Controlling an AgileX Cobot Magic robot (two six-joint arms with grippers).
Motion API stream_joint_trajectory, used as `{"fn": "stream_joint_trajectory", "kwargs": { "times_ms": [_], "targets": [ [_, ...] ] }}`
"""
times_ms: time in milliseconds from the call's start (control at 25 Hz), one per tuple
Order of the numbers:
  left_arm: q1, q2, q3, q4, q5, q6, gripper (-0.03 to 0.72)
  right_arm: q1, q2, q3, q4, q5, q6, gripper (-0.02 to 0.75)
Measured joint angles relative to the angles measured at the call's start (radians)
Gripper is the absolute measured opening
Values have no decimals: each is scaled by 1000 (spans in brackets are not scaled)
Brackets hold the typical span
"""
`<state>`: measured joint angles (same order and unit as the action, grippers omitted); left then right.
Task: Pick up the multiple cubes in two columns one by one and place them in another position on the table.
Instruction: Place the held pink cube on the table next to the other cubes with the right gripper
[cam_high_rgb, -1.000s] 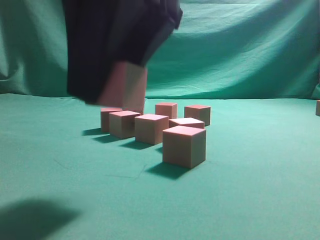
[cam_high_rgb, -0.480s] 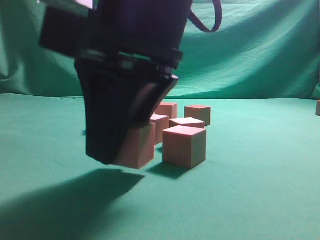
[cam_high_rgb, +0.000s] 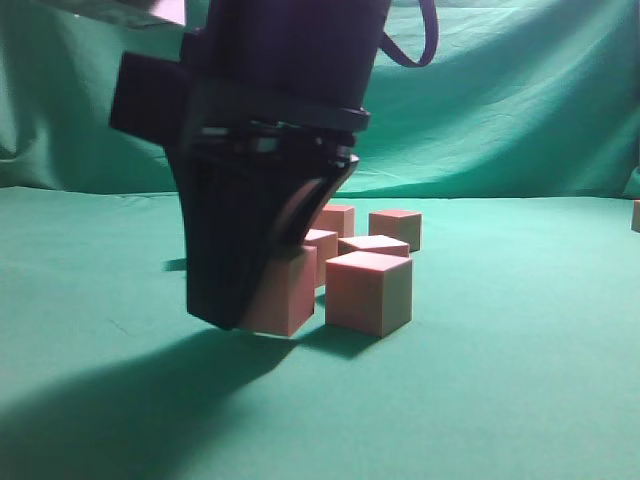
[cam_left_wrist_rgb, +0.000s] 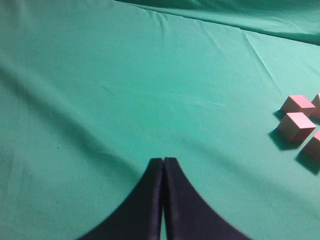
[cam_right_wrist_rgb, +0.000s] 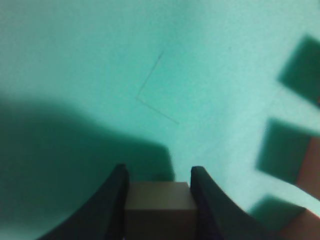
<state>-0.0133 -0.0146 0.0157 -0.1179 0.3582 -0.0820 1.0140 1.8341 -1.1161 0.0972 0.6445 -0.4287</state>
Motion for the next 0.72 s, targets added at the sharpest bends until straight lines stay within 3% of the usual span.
{"fn": "stream_joint_trajectory", "kwargs": {
  "times_ms": [720],
  "targets": [
    [0,0,0,0,0,0,0,0,10,0,-5,-16,-33,261]
  ]
}}
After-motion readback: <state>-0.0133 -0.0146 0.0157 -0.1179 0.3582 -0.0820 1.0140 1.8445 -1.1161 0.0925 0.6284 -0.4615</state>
